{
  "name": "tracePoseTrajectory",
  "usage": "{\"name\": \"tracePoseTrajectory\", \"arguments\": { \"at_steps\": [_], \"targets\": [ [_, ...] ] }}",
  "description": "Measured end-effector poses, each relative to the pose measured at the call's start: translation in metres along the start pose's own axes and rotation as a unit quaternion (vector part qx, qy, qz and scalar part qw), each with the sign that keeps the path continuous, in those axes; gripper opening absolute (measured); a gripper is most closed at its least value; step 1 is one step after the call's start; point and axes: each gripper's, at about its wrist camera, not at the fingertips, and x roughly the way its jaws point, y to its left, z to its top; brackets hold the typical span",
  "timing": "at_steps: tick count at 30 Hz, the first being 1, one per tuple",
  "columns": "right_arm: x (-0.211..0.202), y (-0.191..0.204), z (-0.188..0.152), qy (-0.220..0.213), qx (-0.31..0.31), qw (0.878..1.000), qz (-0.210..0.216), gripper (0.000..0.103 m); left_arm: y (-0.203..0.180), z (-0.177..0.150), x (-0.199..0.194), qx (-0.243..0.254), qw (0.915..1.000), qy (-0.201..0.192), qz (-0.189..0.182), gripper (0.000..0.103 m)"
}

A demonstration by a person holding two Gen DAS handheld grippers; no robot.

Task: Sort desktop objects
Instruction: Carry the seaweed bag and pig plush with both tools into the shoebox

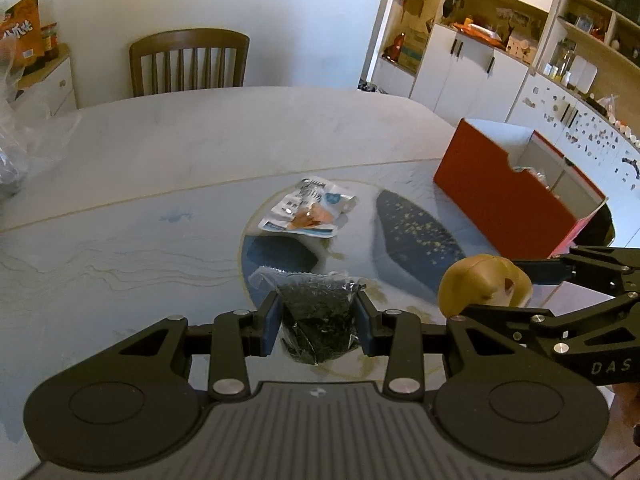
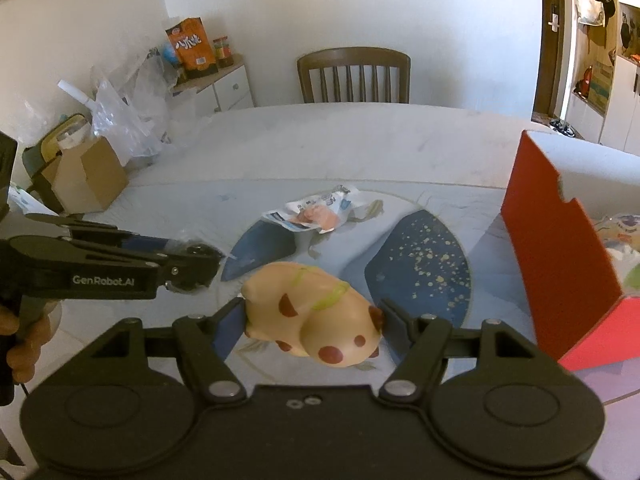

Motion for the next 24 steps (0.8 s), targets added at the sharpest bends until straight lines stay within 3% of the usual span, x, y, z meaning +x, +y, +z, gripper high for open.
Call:
{"name": "tracePoseTrajectory", "arguments": {
  "at_steps": [24],
  "targets": [
    [-0.083, -0.072, 0.027, -0.038, -0.001, 0.999, 0.001, 0.071, -0.093, 0.041, -0.037, 0.002, 0.9986, -0.040, -0.036, 0.037]
  ]
}}
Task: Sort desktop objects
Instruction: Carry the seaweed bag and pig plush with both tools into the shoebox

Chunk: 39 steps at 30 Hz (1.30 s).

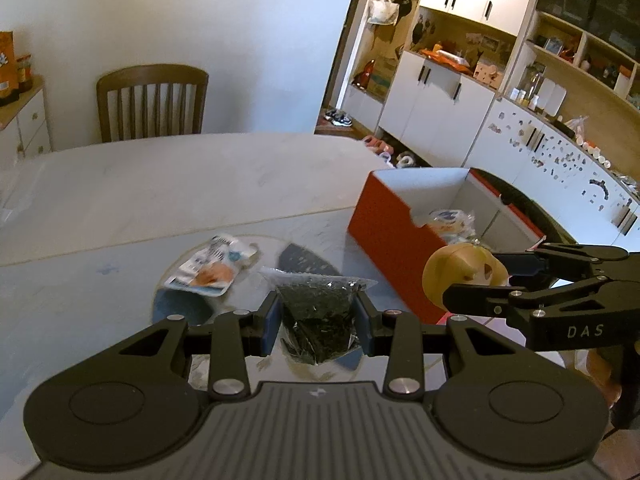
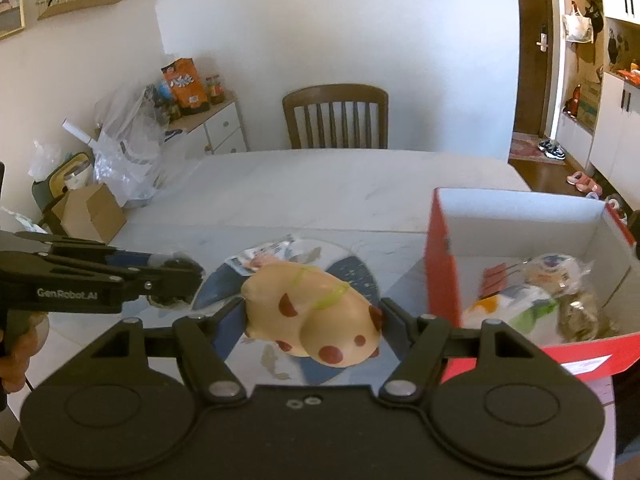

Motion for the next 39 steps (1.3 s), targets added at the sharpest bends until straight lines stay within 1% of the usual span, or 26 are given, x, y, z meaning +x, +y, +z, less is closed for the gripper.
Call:
{"name": "tracePoseTrajectory", "arguments": {
  "at_steps": [10, 16, 22, 30, 36, 39],
  "targets": [
    [-0.020, -0.043, 0.012, -0.019, -0.003, 1.000, -0.006, 0.071, -0.034, 0.017, 0.011, 0.000, 0.9999, -0.012, 0.001, 0.037],
    [-0.027, -0.075, 0.015, -0.023, -0.001, 1.000, -0.010, 0.071, -0.060, 0.028, 0.025, 0.006, 0.9998, -0.019, -0.005, 0.037],
    [-0.031, -0.107, 0.013, -0.023, 0.003, 1.000, -0.016, 0.071, -0.095, 0.037, 0.052, 0.017, 0.9997, -0.010, -0.017, 0.037],
    [-0.036, -0.156, 0.012, -0.024, 0.018, 0.999, -0.042, 0.071, -0.139, 0.054, 0.092, 0.043, 0.9985, 0.004, -0.034, 0.037],
    [-0.035, -0.189, 0.009, -0.017, 0.031, 0.998, -0.056, 0.071, -0.163, 0.066, 0.119, 0.058, 0.9975, 0.016, -0.039, 0.037],
    [-0.032, -0.201, 0.008, -0.009, 0.034, 0.998, -0.058, 0.071, -0.173, 0.071, 0.133, 0.068, 0.9968, 0.022, -0.036, 0.037]
  ]
}}
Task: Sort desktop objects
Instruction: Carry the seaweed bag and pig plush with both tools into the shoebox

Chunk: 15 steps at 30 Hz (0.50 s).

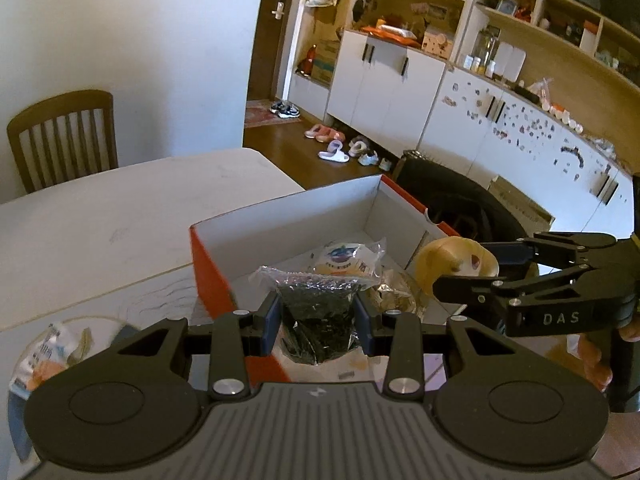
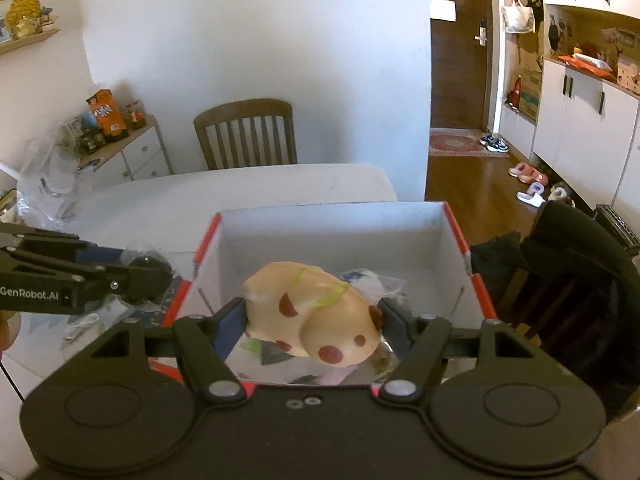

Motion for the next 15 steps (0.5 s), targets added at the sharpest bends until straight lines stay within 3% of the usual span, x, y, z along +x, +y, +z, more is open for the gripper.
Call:
{"name": "tracePoseTrajectory", "arguments": {
  "at_steps": [15],
  "targets": [
    [0.039, -0.025, -0.001, 0.056, -0.013, 0.998, 0.008, 0.071, -0.003, 0.038, 0.080, 0.004, 0.9976, 0.062, 0.029, 0.037]
  ]
}}
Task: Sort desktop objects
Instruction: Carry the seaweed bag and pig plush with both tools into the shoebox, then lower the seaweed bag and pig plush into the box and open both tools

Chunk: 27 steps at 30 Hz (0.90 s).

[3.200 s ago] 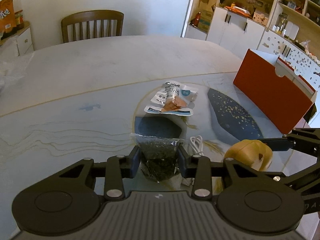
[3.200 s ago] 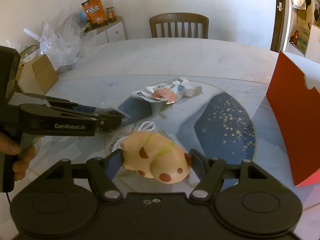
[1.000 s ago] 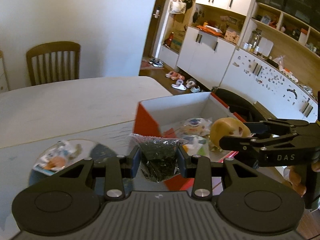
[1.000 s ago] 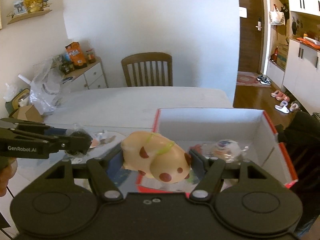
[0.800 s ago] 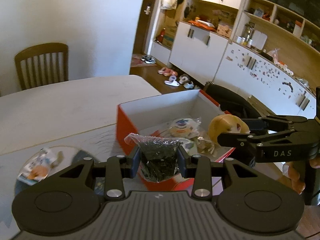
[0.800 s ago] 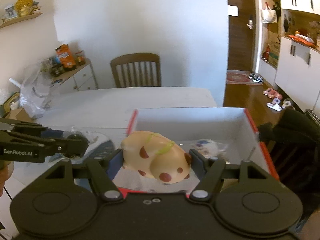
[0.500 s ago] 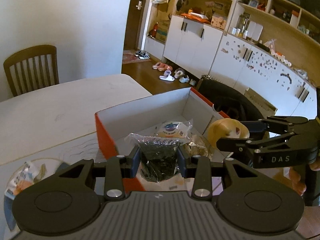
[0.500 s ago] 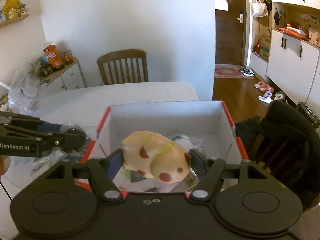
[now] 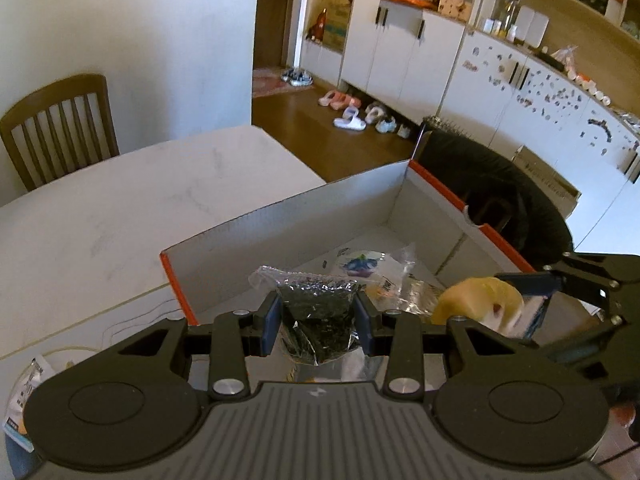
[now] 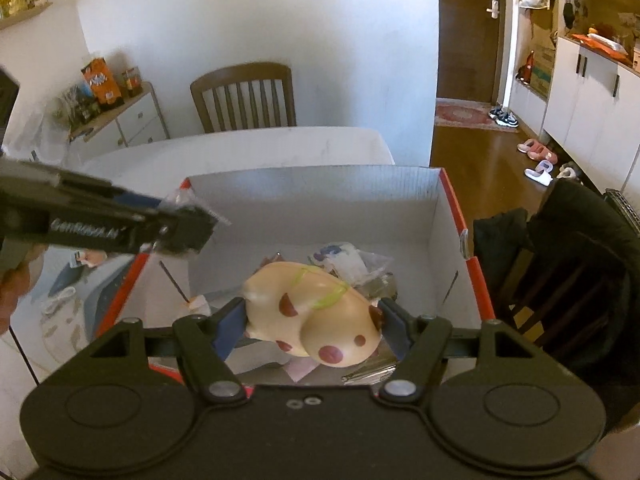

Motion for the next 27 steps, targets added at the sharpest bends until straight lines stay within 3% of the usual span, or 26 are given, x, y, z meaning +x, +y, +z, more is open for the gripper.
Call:
{"name": "tracePoseTrajectory", "arguments": {
  "at_steps": [19, 27],
  "targets": [
    [0.050, -0.014, -0.002, 0.091, -0.005, 0.996, 0.000, 0.071, -0.007, 0.012, 0.061, 0.032, 0.9967, 0.064, 0.038, 0.038],
    [0.056, -0.014, -0.003, 0.102, -0.009, 0.995, 0.003, 0.071, -0.005, 0.006, 0.071, 0.036, 0.9949, 0.082, 0.045, 0.038]
  ]
}}
